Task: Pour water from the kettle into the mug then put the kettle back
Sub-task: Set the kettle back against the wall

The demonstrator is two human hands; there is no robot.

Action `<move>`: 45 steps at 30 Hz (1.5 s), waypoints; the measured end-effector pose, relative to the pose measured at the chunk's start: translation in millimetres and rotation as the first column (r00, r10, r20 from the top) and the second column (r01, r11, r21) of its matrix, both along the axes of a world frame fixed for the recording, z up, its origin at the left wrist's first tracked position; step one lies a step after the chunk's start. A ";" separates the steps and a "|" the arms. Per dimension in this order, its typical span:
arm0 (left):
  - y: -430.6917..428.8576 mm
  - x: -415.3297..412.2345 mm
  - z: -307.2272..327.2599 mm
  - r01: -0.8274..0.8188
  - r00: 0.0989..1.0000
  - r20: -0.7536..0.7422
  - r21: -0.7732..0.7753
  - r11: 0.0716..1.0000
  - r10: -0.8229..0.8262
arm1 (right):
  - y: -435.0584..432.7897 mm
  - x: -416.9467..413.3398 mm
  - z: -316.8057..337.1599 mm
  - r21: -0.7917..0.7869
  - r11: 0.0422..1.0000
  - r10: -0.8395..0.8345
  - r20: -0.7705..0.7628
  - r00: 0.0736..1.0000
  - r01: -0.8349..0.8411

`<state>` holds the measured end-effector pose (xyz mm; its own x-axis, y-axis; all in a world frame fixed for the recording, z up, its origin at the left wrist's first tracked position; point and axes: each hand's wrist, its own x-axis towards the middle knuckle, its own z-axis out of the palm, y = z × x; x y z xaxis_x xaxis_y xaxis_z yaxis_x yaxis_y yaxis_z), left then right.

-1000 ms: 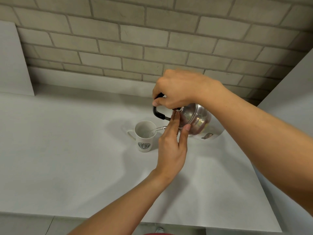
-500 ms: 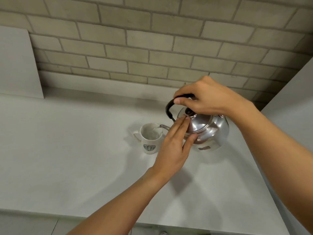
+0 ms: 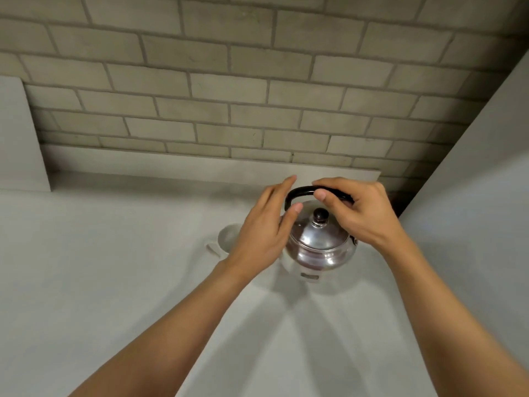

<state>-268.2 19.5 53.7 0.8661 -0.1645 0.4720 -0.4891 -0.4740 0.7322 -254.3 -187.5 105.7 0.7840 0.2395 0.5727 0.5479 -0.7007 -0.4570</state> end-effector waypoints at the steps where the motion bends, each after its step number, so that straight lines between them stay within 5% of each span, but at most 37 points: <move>1: -0.7 5.0 3.1 0.031 0.999 -0.018 0.047 0.998 -0.030 | -1.5 -1.3 -4.4 0.031 0.999 -0.007 -0.004 1.000 0.008; 11: -9.6 36.5 7.3 0.107 0.994 -0.031 0.152 0.983 -0.103 | -20.0 14.9 -35.5 0.095 0.995 0.010 -0.119 0.993 0.001; 21: -1.6 123.1 -8.4 0.006 1.000 -0.002 0.201 0.979 -0.005 | -40.5 92.9 -59.3 -0.154 0.984 -0.133 -0.273 0.953 0.094; 23: 0.7 196.9 -27.0 -0.023 0.997 -0.063 0.215 0.976 0.037 | -36.2 165.0 -75.1 -0.130 0.989 -0.111 -0.356 0.928 0.069; 34: 5.6 249.7 -62.3 -0.009 0.972 -0.231 0.107 0.994 0.033 | -25.5 215.8 -102.9 -0.120 0.989 -0.131 -0.397 0.908 0.090; 45: 8.5 276.8 -78.6 -0.038 0.974 -0.221 0.097 0.995 0.058 | -21.1 245.2 -112.5 -0.147 0.988 -0.099 -0.380 0.920 0.046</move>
<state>8.6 28.0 -24.9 0.9558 -0.1536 0.2509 -0.2933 -0.5627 0.7729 -9.1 -208.6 -6.8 0.9553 0.2263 0.1903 0.2937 -0.8004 -0.5226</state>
